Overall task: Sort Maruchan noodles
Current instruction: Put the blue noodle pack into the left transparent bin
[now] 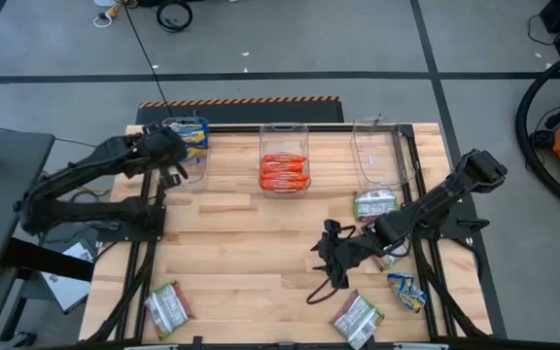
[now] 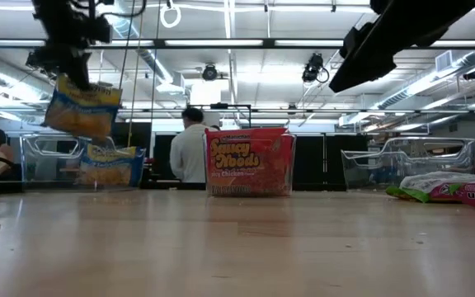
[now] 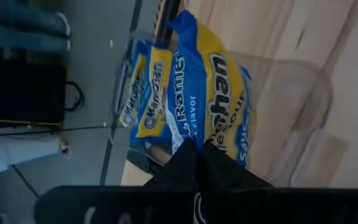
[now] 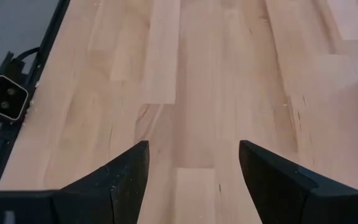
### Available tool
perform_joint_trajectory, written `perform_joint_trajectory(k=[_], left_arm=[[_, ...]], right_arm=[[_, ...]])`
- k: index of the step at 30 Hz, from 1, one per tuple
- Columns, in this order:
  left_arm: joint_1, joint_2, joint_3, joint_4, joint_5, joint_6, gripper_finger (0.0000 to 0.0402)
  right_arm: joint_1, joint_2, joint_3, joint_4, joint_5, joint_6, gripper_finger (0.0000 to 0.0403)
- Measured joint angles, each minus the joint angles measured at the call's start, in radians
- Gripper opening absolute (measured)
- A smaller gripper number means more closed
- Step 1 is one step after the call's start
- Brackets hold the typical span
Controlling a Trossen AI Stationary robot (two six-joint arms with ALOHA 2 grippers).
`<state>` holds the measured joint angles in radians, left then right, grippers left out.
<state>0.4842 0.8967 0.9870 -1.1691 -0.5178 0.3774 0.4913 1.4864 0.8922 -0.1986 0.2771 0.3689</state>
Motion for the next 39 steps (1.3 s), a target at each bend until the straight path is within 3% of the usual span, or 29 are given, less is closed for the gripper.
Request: perform_joint_trajectory(k=[10, 16, 25, 33, 39], left_arm=[[0.129, 0.0, -0.305, 0.396, 0.006, 0.249, 0.0011], [0.187, 0.004, -0.413, 0.57, -0.017, 0.352, 0.0012], [0.226, 0.079, -0.439, 0.648, 0.024, 0.37, 0.0013], [0.225, 0.128, -0.435, 0.655, -0.007, 0.368, 0.0015], [0.223, 0.129, -0.435, 0.657, -0.052, 0.366, 0.0054]], right_arm=[[-0.043, 0.0, 0.0, 0.003, -0.053, -0.009, 0.0254], [-0.043, 0.0, 0.0, 0.003, -0.062, -0.031, 0.0254], [-0.044, 0.0, 0.0, 0.003, -0.055, -0.039, 0.0254], [-0.043, 0.0, 0.0, 0.003, -0.054, -0.028, 0.0254], [-0.043, 0.0, 0.0, 0.003, -0.06, -0.022, 0.0254]])
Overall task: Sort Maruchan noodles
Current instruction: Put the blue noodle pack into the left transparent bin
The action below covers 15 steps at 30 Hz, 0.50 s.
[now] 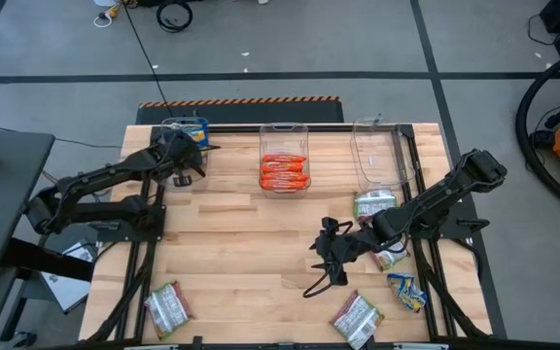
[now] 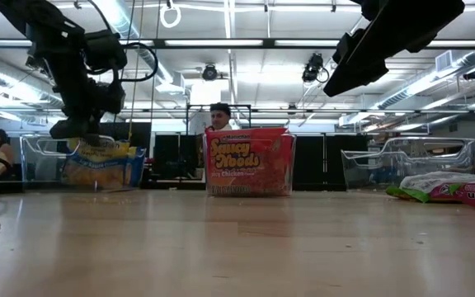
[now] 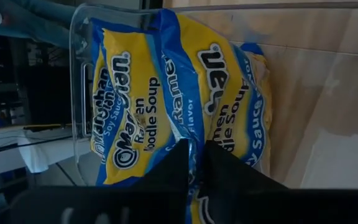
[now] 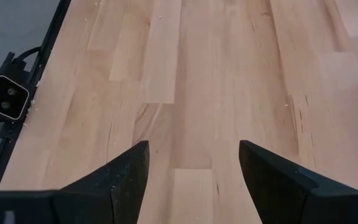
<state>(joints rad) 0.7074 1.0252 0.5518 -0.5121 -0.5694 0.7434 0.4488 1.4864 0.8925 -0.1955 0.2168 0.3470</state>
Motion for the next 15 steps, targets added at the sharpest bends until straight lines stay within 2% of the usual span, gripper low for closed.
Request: perform_joint_trajectory(k=[4, 10, 15], left_arm=[[-0.001, 0.003, 0.022, -0.023, -0.011, 0.012, 0.0092], [-0.027, 0.003, 0.137, -0.124, -0.081, -0.011, 0.0135], [-0.067, 0.002, 0.271, -0.268, -0.1, -0.116, 0.0155]], right_arm=[[0.0, 0.0, 0.0, -0.001, -0.001, -0.001, 0.0254], [0.002, 0.0, 0.052, -0.027, 0.007, -0.026, 0.0254], [0.002, 0.0, 0.139, -0.135, 0.057, -0.079, 0.0254]])
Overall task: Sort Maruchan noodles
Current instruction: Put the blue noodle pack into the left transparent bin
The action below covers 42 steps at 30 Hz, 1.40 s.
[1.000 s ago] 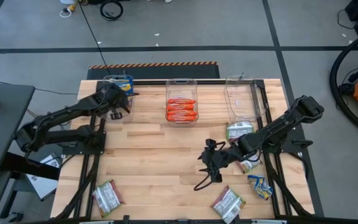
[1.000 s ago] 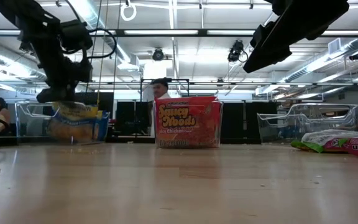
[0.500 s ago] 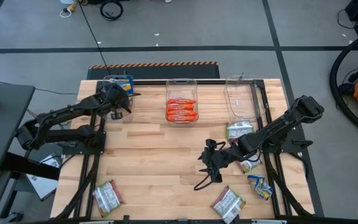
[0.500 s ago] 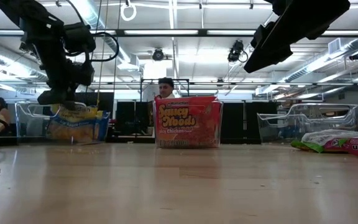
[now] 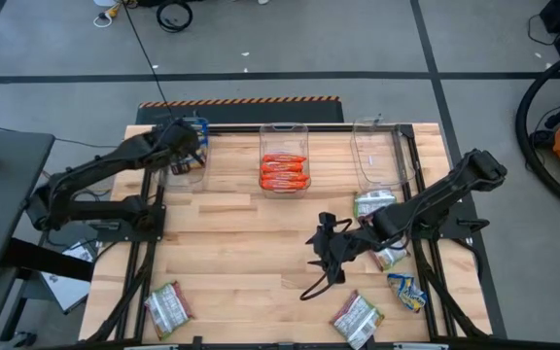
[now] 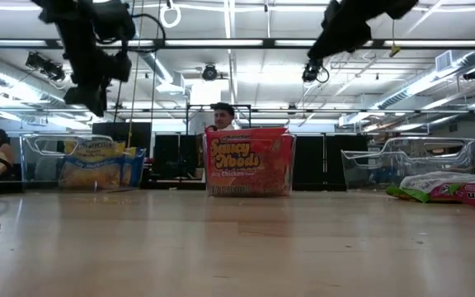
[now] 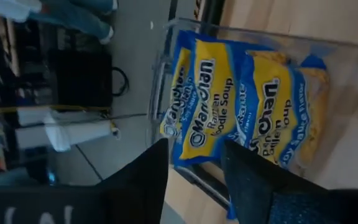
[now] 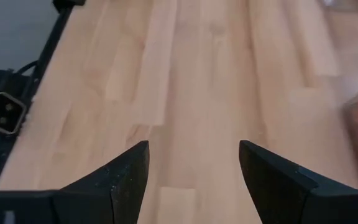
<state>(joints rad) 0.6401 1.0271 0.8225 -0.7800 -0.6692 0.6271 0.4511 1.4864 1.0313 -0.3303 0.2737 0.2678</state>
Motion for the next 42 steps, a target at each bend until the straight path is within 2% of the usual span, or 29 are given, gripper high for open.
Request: perform_joint_trajectory(k=[3, 7, 10, 13, 15, 19, 24, 27, 33, 38, 42], left_arm=[[-0.044, -0.007, 0.092, -0.109, 0.045, -0.151, 0.0157], [-0.14, -0.046, 0.176, -0.194, 0.285, -0.464, 0.0152], [-0.247, -0.107, 0.168, -0.156, 0.48, -0.651, 0.0145], [-0.404, -0.173, 0.107, -0.067, 0.568, -0.764, 0.0142], [-0.526, -0.216, 0.04, 0.04, 0.565, -0.792, 0.0142], [-0.755, -0.26, -0.12, 0.361, 0.498, -0.837, 0.0141], [-0.979, -0.213, -0.25, 0.734, 0.442, -0.847, 0.0141], [-1.093, -0.151, -0.26, 0.819, 0.362, -0.843, 0.0141], [-1.244, -0.033, -0.26, 0.882, 0.214, -0.861, 0.0141], [-1.308, 0.038, -0.26, 0.903, 0.149, -0.913, 0.0141], [-1.329, 0.075, -0.26, 0.908, 0.138, -0.943, 0.0141]], right_arm=[[0.0, 0.0, 0.052, -0.061, 0.028, -0.006, 0.0254], [0.013, -0.001, 0.098, -0.165, 0.017, 0.083, 0.0254], [0.03, -0.001, 0.1, -0.315, -0.091, 0.264, 0.0254], [0.073, -0.001, 0.1, -0.487, -0.229, 0.496, 0.0253], [0.124, -0.001, 0.1, -0.598, -0.273, 0.643, 0.025], [0.257, -0.001, 0.099, -0.765, -0.377, 0.896, 0.024], [0.406, -0.001, 0.099, -0.839, -0.398, 1.14, 0.0232], [0.451, -0.001, 0.077, -0.854, -0.427, 1.219, 0.0231], [0.463, 0.0, 0.06, -0.893, -0.602, 1.435, 0.0231], [0.499, -0.001, 0.06, -0.836, -0.626, 1.507, 0.0246], [0.542, -0.002, 0.051, -0.839, -0.603, 1.544, 0.0272]])
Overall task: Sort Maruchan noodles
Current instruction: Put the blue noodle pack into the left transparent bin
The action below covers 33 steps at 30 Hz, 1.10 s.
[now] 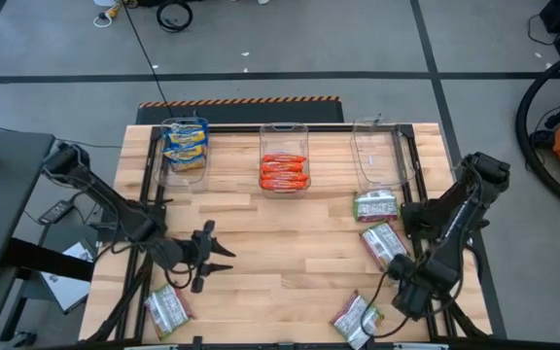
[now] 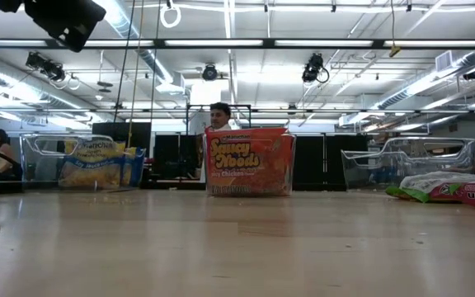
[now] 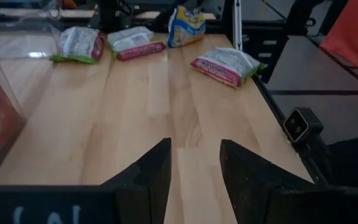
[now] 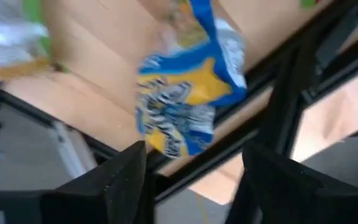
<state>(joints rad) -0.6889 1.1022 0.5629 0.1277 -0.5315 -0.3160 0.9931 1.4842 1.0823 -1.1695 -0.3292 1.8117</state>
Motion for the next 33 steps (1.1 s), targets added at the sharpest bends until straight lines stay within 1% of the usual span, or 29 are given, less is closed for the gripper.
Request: perform_joint_trajectory(k=[4, 7, 12, 14, 17, 19, 22, 25, 30, 33], left_arm=[[-0.006, 0.022, 0.0, 0.032, -0.007, -0.012, 0.0141], [-0.006, 0.025, 0.0, 0.056, -0.008, -0.009, 0.0141], [-0.006, 0.025, 0.0, 0.078, -0.008, -0.011, 0.0141], [-0.006, 0.025, 0.0, 0.087, -0.008, -0.007, 0.0141], [-0.005, 0.025, 0.0, 0.097, -0.009, 0.017, 0.0141], [-0.004, 0.025, 0.0, 0.106, -0.019, 0.033, 0.0141], [-0.003, 0.025, 0.0, 0.124, -0.026, 0.046, 0.0141], [-0.003, 0.025, 0.0, 0.131, -0.026, 0.051, 0.0141], [-0.004, 0.025, 0.0, 0.154, -0.026, 0.071, 0.0141], [0.0, 0.025, 0.0, 0.193, -0.026, 0.11, 0.0141]], right_arm=[[0.037, 0.0, -0.068, 0.008, -0.006, 0.02, 0.0271], [0.028, -0.001, -0.128, 0.137, 0.002, 0.016, 0.0254], [0.004, -0.001, -0.188, 0.345, 0.076, 0.001, 0.0225], [-0.004, -0.001, -0.194, 0.383, 0.097, -0.006, 0.0217], [-0.009, -0.001, -0.189, 0.413, 0.179, -0.02, 0.0208], [-0.016, 0.0, -0.189, 0.46, 0.203, -0.047, 0.02], [-0.022, 0.006, -0.189, 0.466, 0.188, -0.07, 0.0179], [-0.021, 0.029, -0.188, 0.462, 0.146, -0.121, 0.0159], [-0.038, 0.131, -0.186, 0.459, 0.091, -0.276, 0.0145], [-0.091, 0.184, -0.17, 0.459, 0.082, -0.37, 0.0117]])
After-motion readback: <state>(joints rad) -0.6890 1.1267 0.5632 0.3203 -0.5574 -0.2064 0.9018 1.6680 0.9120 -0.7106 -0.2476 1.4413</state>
